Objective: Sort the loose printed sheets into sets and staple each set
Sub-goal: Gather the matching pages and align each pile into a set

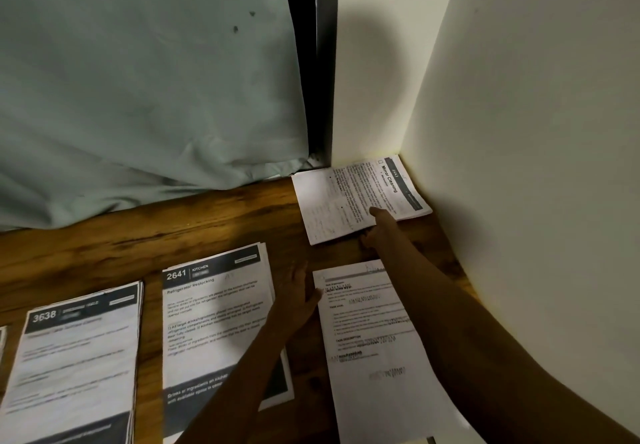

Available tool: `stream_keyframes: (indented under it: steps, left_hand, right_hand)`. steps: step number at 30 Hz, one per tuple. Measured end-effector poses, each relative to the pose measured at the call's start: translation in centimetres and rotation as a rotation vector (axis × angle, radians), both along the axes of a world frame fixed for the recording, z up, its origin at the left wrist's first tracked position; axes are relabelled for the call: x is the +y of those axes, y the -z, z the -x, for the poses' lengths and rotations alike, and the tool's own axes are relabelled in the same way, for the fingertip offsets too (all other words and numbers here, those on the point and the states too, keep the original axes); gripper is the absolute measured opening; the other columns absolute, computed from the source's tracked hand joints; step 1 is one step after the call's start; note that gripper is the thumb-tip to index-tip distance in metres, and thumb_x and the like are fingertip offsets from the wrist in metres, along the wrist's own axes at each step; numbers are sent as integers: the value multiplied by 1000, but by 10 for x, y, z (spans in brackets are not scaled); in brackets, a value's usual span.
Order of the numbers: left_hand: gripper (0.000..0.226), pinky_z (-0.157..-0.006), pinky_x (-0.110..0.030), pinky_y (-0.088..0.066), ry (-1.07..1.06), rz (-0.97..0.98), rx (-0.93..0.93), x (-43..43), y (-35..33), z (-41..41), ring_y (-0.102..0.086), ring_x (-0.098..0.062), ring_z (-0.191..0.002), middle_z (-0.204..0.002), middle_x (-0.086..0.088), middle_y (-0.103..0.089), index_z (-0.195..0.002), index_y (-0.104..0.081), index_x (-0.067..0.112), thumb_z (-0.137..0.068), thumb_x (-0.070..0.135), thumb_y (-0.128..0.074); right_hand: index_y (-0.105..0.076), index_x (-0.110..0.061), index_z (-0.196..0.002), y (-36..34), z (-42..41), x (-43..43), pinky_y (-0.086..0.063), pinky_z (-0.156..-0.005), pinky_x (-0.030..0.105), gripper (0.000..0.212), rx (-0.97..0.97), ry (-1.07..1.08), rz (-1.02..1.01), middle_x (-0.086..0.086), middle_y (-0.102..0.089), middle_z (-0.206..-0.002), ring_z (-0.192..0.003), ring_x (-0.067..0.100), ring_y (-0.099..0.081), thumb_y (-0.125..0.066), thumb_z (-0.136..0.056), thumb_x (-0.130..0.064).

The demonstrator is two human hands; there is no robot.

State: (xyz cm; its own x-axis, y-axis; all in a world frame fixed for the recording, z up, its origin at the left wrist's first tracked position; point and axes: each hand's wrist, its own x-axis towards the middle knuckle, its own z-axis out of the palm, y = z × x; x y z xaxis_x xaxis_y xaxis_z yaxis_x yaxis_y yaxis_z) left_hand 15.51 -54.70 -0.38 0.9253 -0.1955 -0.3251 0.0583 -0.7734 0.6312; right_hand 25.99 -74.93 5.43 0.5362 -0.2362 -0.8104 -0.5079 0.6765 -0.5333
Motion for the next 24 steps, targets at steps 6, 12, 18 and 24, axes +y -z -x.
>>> stream_keyframes:
  steps: [6, 12, 18, 24]
  left_hand:
    - [71, -114, -39, -22, -22, -12, -9, 3, -3, -2, -14, -25, -144, -158, -8, -8, -149, -17, 17, -93, 38, -53]
    - [60, -107, -34, -34, -133, 135, -114, 3, -13, -4, -36, -23, -134, -148, -9, -33, -145, -29, 13, -95, 36, -52]
    - [42, -80, -25, -42, -683, 551, -47, 18, -46, -11, -52, -6, -91, -112, 2, -58, -134, -45, 20, -101, 42, -33]
    - [66, -88, -40, -49, -748, 1096, 419, 54, -51, -10, -58, -29, -112, -119, -13, -63, -121, -53, 16, -92, 66, -22]
  right_hand:
    - [-55, -19, -107, 7, -10, -4, -53, -87, 49, 28, 47, -15, 39, 10, -58, -118, -110, 33, -56, -66, -83, -10]
    - [-46, -8, -126, 1, -4, -8, -52, -83, 47, 41, -86, 113, 44, 16, -54, -123, -114, 35, -54, -53, -88, 7]
    - [-47, -5, -125, -9, 30, -33, -53, -63, 43, 38, -201, -26, -10, 18, -55, -120, -90, 30, -59, -47, -90, 8]
    - [-52, -6, -121, -15, 84, -46, -58, -68, 44, 58, -357, -515, -140, 18, -64, -113, -95, 32, -67, -71, -66, 0]
